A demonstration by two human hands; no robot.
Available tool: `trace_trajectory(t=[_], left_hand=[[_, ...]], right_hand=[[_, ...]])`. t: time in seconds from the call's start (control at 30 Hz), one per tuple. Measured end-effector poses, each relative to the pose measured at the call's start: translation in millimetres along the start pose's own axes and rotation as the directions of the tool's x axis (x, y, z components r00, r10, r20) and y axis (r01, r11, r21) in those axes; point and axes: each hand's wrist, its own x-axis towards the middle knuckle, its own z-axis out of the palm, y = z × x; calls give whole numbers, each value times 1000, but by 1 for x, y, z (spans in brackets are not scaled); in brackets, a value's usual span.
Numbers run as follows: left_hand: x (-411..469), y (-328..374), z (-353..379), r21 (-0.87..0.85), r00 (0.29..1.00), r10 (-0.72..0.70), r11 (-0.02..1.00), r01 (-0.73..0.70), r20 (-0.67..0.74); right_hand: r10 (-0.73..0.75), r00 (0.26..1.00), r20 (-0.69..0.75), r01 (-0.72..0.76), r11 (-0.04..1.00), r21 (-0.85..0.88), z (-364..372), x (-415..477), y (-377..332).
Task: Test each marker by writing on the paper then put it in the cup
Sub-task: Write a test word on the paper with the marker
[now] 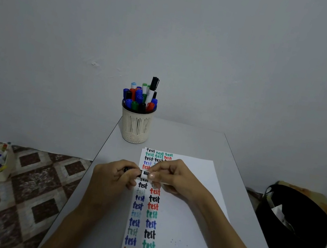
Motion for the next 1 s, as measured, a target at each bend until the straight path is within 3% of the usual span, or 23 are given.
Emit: trace_trajectory(t=[0.17, 0.33, 0.37, 0.43, 0.5, 0.53, 0.63, 0.7, 0.9, 1.0], left_hand=[[3, -3, 5, 32, 995, -58, 998, 60, -76], [2, -2, 6, -51, 993, -85, 995, 81, -80], [1, -2, 6, -58, 994, -91, 995, 87, -64], [0, -5, 8, -46, 993, -122, 992, 121, -3], [0, -13, 11, 32, 987, -156, 987, 154, 43], [0, -17, 13, 91, 987, -153, 985, 148, 55], [-3, -25, 20, 356, 993, -55, 934, 15, 103], [-6, -31, 25, 527, 985, 34, 842, -119, 168], [-5, -31, 23, 669, 963, -8, 721, -181, 270], [-5, -31, 25, 686, 961, -23, 705, -180, 276]], right_hand=[[-55, 996, -74, 46, 992, -114, 8, 4, 1], [-208, 970, -127, 127, 877, -463, 5, 8, -5], [-222, 969, -107, 130, 830, -543, 2, 8, -8], [-269, 959, -93, 103, 630, -770, -5, 11, -13], [-320, 935, -154, 27, 495, -869, -13, 14, -20], [-332, 920, -209, -8, 517, -856, -17, 15, -24], [-337, 859, -384, 37, 791, -611, -21, 24, -42], [-367, 802, -472, 105, 864, -493, -22, 38, -60], [-584, 526, -618, 340, 810, -477, -22, 95, -120], [-671, 435, -601, 403, 742, -537, -14, 115, -140]])
